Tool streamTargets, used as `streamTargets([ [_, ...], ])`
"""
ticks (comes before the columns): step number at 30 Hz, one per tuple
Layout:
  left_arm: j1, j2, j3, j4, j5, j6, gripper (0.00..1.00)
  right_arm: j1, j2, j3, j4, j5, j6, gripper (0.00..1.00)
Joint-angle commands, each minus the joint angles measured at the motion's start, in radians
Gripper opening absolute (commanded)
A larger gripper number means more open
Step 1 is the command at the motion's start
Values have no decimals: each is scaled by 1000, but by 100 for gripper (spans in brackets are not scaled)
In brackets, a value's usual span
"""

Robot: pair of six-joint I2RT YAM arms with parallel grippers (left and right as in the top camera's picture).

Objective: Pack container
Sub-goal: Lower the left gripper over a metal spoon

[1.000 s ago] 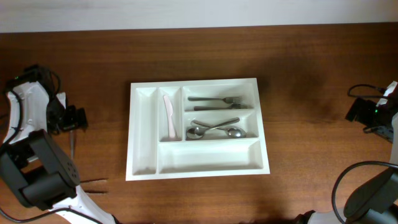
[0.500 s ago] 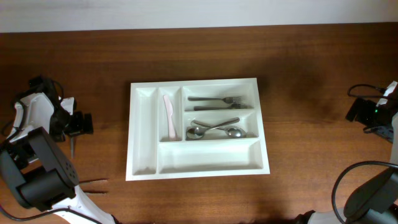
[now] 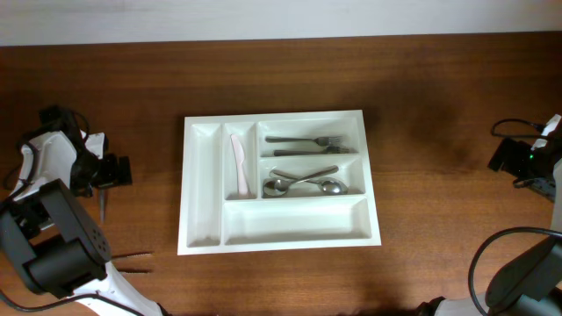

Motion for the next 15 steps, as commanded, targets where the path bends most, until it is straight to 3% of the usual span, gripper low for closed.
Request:
streamTargets([
  [1, 7, -17, -33, 1, -20, 51, 99, -3, 5, 0, 0, 1, 7, 99],
  [15, 61, -17, -35, 2, -16, 56, 99, -3, 5, 0, 0, 1, 7, 99],
])
